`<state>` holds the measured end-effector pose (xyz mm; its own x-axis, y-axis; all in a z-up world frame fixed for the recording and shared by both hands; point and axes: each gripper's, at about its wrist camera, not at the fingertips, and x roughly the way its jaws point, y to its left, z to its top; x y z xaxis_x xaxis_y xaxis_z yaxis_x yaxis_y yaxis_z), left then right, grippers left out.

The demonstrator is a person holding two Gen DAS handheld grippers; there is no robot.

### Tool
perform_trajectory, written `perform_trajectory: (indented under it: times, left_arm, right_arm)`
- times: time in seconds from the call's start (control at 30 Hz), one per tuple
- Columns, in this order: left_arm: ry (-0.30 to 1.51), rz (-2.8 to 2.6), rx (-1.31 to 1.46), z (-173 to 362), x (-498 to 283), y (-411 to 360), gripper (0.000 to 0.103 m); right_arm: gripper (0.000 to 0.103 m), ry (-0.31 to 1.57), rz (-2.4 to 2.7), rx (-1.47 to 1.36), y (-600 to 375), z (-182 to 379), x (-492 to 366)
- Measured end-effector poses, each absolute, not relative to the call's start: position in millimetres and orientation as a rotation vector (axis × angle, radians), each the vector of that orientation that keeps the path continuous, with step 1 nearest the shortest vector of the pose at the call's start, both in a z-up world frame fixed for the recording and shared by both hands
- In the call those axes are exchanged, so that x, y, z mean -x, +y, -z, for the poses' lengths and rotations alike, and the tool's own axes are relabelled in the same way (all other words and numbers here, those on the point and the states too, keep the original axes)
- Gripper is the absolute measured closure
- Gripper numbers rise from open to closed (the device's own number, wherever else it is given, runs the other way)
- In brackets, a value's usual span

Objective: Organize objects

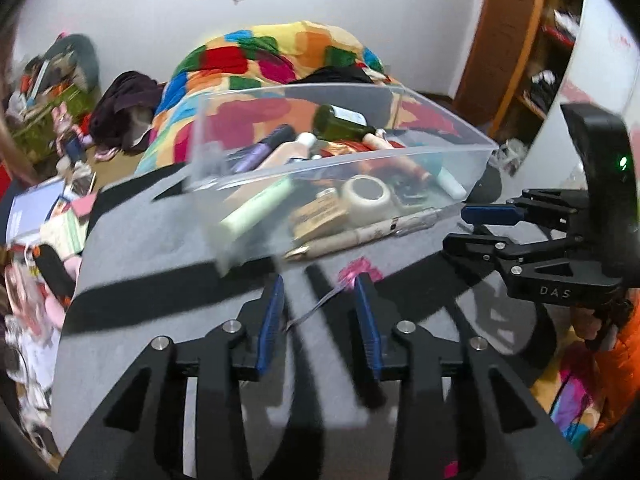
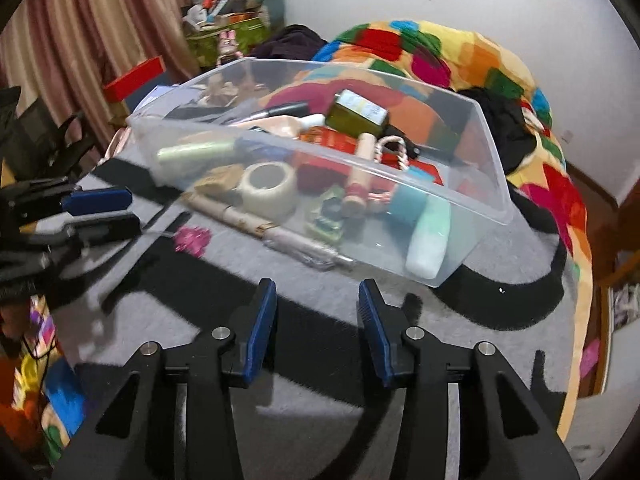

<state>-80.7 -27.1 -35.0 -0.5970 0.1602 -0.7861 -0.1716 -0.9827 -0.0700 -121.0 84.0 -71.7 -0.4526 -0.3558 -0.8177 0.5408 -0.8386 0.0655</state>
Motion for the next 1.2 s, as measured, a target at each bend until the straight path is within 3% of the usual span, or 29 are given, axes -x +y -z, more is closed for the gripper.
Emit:
perform_trajectory:
  times: [0.2,0.3,0.6,0.87,1.03,1.2]
  left_arm:
    - [0.004,-2.604,1.412,48,113,-20,0.064]
    - [-0.022,-2.616,1.421,48,117,-25,0.05]
    - [0.019,-2.577,1.444,55,124,-15,0.041]
    - [-0.043,-2.484,1.361,46,108,-11,0.041]
    - [0.035,-2.47,1.289,39,90,5,0.041]
    - [-0.012,-2.499,1.349,43,97,-10,0.041]
  right_arm:
    - [0.06,0.218,2.268,-1.264,84,78,142]
    - [0.056,0.188,2.236,-1.271,83,80,147]
    - [0.053,0.258,2.209,-1.232,70,81,139]
    - [0.053,0.278,2.153,-1.211,83,76,107]
    - [0.053,0.356,2.121,-1.127,93,65,66]
    - [0.052,0.39,2.149,-1.122,85,64,78]
